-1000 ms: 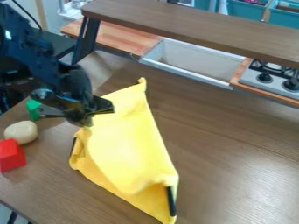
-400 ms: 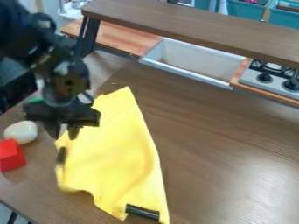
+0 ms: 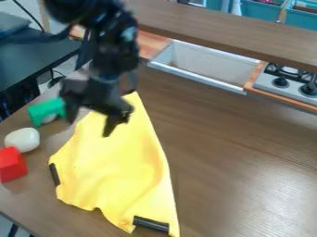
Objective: Fold the cloth from top right to bottom left
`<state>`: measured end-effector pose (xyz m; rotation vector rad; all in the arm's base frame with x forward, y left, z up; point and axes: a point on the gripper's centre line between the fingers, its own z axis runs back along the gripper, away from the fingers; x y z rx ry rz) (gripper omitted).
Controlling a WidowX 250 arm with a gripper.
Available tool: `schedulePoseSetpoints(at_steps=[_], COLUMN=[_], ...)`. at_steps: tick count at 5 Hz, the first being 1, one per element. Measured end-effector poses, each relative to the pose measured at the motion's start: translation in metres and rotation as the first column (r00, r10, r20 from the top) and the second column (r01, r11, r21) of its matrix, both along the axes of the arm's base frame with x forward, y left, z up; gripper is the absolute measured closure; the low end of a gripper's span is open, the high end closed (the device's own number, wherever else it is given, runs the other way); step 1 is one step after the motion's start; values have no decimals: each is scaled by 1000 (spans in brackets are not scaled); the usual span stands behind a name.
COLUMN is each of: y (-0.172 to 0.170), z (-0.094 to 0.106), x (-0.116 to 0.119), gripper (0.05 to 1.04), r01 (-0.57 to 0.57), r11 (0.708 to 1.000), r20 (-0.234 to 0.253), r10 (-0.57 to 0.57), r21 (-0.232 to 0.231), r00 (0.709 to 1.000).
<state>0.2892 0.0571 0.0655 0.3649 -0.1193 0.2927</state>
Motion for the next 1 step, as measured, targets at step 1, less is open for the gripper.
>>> schedulePoseSetpoints(at_steps=[1], y=[-23], z=[12], x=[20], gripper=[83], r01=[67], r11=[998], r20=[-29], r10=[-67], r21=[-3], r00=[997])
